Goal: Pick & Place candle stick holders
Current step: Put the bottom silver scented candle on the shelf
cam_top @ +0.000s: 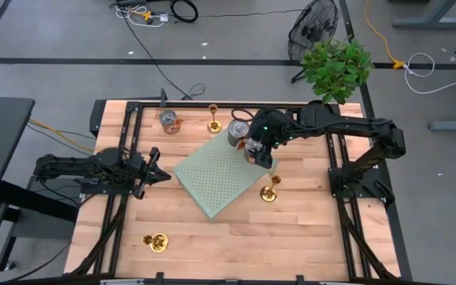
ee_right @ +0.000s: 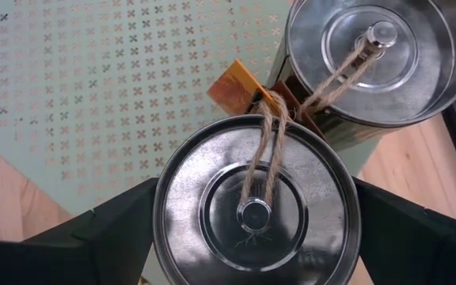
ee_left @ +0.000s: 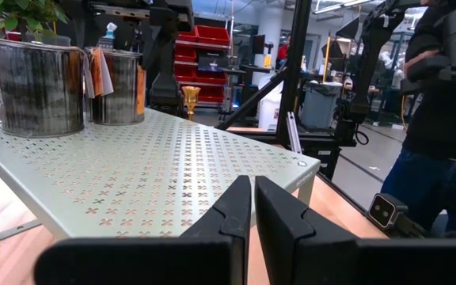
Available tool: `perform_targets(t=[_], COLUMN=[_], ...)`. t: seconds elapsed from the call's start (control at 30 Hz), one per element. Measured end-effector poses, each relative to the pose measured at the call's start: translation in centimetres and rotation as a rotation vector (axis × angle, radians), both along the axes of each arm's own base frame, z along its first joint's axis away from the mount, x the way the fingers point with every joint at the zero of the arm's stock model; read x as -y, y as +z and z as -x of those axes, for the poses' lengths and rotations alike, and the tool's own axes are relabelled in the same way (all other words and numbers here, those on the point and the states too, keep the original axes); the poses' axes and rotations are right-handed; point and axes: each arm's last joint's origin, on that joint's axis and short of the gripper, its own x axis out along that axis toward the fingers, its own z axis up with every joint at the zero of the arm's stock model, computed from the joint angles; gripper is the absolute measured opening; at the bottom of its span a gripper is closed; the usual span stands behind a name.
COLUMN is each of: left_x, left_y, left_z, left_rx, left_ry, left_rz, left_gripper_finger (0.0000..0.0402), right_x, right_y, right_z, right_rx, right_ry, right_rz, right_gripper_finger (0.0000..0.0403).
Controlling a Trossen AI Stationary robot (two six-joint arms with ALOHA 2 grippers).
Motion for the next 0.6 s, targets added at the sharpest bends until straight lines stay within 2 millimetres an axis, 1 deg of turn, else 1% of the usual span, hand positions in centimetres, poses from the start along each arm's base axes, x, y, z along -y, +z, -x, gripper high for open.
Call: perform_targets(t=[0.6], left_x=[0.00], left_y=[-0.01], left_z=[0.00], left_rx=[0.000], left_ry=[0.000], left_rz=[0.000], left_gripper_finger=[0.0025], right_x=[0.11], right_y=[0.06], right_z=[-0.08], right_rx=[0.005], right_ry=[-0.004], right_rz=[0.040], right_gripper_finger=[0.0366])
